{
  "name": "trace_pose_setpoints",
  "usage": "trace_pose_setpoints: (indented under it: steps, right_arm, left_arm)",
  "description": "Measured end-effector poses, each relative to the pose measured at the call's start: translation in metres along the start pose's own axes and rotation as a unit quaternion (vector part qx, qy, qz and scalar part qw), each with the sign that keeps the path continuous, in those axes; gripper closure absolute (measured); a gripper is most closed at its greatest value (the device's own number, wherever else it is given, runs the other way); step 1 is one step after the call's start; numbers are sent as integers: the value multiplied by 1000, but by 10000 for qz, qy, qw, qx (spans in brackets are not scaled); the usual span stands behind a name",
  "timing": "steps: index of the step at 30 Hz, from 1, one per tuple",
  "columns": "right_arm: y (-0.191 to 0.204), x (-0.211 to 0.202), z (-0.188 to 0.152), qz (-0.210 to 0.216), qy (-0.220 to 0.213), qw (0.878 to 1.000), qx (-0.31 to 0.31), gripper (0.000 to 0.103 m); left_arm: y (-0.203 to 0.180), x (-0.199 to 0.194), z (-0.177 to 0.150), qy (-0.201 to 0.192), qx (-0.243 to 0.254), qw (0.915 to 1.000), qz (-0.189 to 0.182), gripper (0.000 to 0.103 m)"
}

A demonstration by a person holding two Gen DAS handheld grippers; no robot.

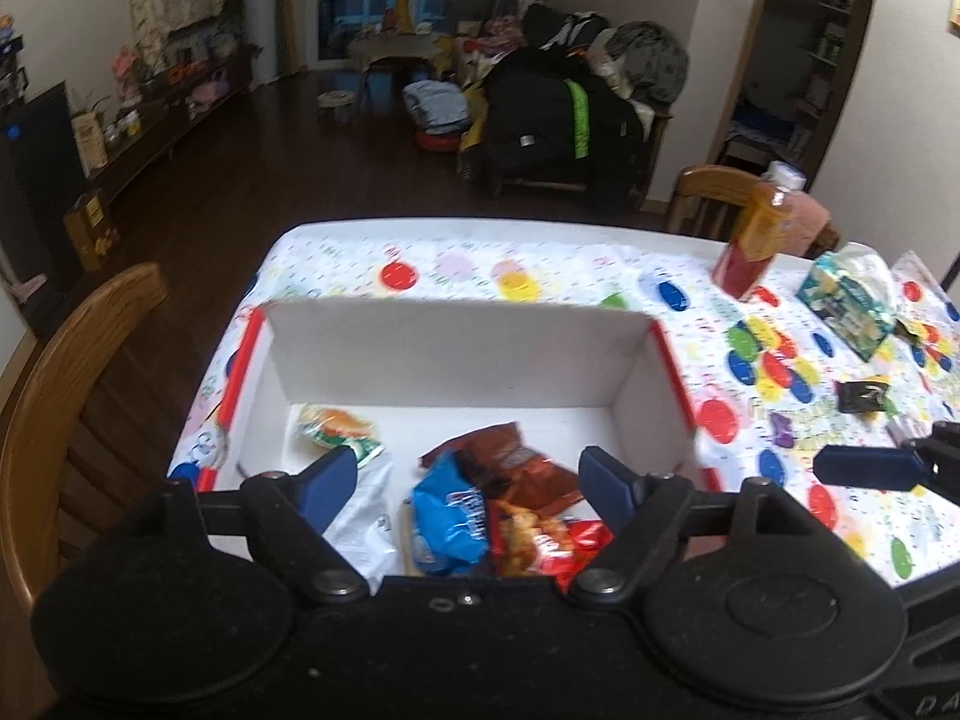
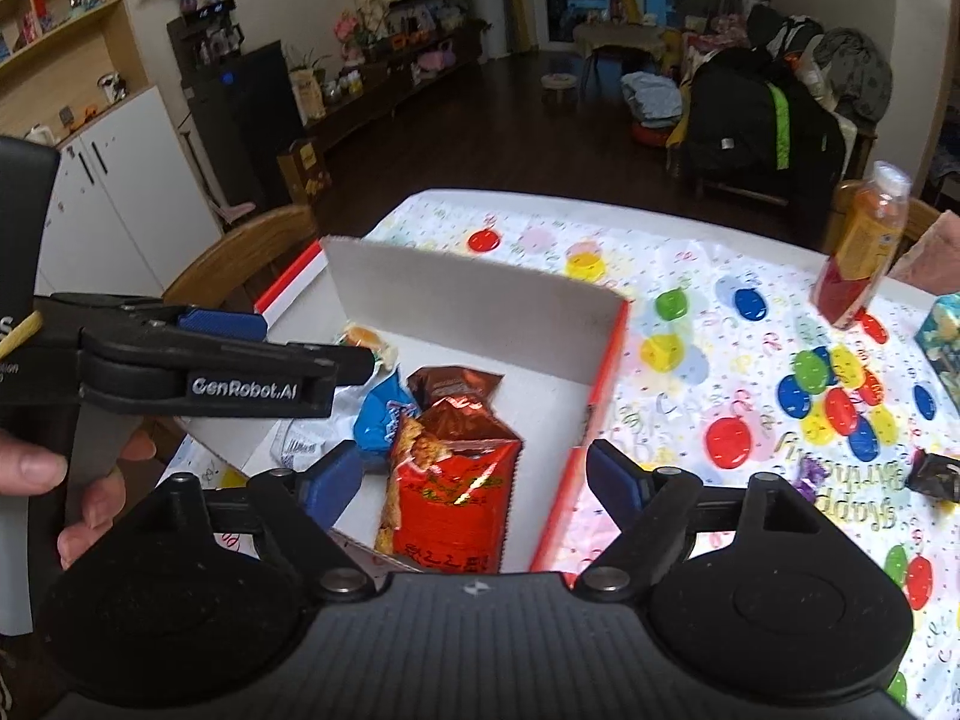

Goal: Organize snacks
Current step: 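Move both tools from the box back over the remaining snacks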

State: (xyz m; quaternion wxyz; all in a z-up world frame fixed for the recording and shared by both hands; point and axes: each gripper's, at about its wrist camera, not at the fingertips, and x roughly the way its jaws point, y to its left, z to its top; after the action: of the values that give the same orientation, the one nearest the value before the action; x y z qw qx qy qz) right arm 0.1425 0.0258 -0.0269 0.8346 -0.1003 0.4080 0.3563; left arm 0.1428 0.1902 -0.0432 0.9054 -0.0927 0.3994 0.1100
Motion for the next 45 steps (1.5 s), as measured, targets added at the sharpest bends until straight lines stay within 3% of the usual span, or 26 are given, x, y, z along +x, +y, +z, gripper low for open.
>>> trace_pose_setpoints:
  steps: [14,24,35,45]
  right_arm:
    - [-58,-50,-18,-223,-305,9986,371,20]
    - [-117,-85,-47,-504,-462,9948,759,18]
    - [-192,-108,-85,-984,-462,9896,937,18]
    - [-287,-112,-116,-1456,-339,9790,1387,18]
  left_arm:
    - [-77,-23,2,-340,510,9964,-589,13]
    - [-133,-23,2,-413,642,9930,-900,1]
    - [-210,0,-6,-350,900,9894,-1082,0]
    - [-265,44,-13,-170,1004,9889,-1084,1]
